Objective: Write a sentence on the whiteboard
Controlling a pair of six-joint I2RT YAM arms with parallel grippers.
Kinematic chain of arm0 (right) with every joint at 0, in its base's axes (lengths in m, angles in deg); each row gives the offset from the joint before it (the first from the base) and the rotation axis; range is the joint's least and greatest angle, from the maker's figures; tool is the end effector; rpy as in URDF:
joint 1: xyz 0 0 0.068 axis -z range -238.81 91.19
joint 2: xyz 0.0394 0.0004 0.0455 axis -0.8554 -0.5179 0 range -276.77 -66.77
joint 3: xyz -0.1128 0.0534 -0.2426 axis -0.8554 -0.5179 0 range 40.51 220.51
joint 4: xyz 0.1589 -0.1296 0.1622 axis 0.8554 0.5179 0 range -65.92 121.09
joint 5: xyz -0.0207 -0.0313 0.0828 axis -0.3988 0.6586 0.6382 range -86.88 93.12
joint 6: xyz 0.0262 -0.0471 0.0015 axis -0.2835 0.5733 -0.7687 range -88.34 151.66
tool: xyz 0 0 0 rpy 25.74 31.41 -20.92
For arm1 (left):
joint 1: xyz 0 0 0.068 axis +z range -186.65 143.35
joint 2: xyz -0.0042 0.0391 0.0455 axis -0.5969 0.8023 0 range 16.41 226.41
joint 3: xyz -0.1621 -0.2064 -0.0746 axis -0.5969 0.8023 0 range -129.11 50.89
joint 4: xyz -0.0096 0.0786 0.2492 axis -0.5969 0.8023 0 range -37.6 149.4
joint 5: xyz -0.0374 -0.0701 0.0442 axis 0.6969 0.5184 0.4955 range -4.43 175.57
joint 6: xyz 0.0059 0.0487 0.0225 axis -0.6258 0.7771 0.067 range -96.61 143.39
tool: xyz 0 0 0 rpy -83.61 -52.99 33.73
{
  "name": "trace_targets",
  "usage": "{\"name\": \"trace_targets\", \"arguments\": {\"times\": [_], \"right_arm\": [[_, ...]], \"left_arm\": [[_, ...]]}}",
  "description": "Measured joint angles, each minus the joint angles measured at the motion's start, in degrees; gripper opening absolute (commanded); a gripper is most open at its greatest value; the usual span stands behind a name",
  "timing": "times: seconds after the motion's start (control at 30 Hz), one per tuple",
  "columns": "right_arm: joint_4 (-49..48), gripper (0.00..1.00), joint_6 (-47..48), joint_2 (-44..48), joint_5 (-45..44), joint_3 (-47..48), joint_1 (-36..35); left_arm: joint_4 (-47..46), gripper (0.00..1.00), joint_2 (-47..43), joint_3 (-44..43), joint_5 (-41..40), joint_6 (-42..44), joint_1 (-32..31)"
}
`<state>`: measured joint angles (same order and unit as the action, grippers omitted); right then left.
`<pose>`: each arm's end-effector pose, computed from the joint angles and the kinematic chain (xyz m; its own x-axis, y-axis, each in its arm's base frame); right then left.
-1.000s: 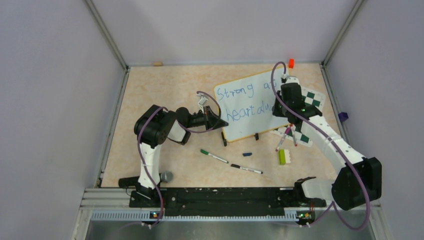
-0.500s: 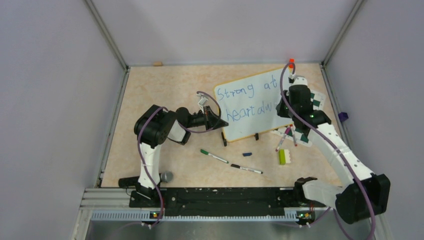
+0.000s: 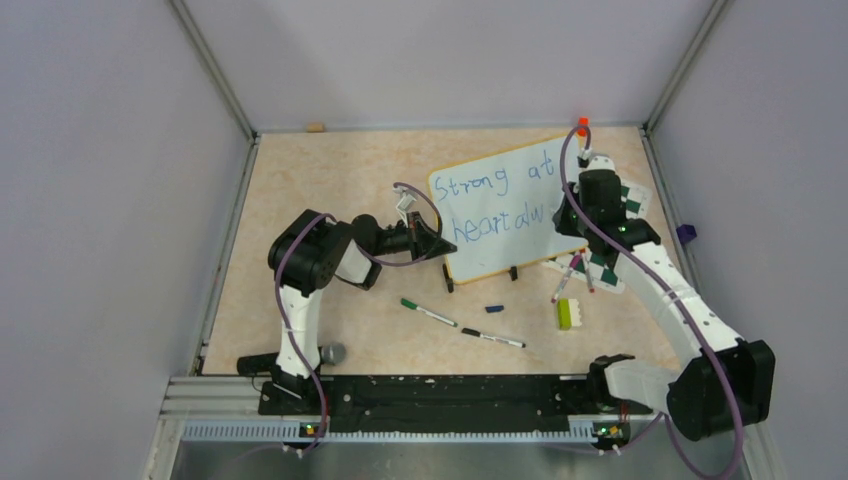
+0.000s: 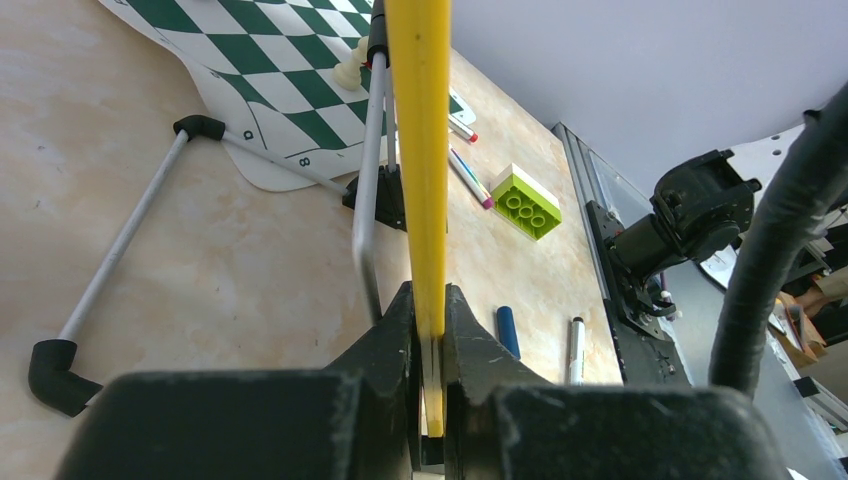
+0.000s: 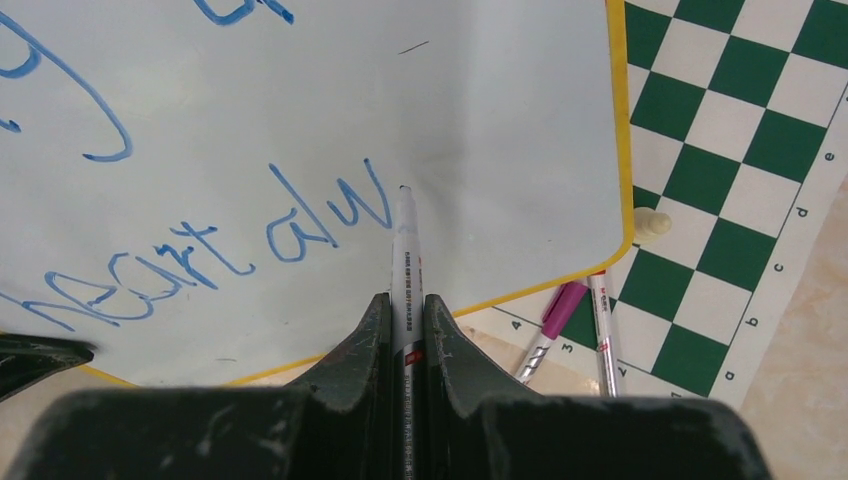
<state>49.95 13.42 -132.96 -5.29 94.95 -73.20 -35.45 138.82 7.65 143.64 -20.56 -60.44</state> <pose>0.2454 0.0575 0.2972 -0.6033 0.1649 -0.7803 0.0581 0.9849 0.1632 0.3155 -0.1723 0.1210 -0.5813 -0.1449 -0.8007 0.8022 0.0625 -0.5938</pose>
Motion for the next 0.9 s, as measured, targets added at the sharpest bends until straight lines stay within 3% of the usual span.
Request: {"name": "trace_targets", "arguments": {"times": [0.9], "right_arm": [[-2.97,0.0,0.15,-3.82,0.61,0.04,0.92]], "left_arm": [[0.0,0.0,0.0,0.0,-0.02,-0.07,0.0]]}}
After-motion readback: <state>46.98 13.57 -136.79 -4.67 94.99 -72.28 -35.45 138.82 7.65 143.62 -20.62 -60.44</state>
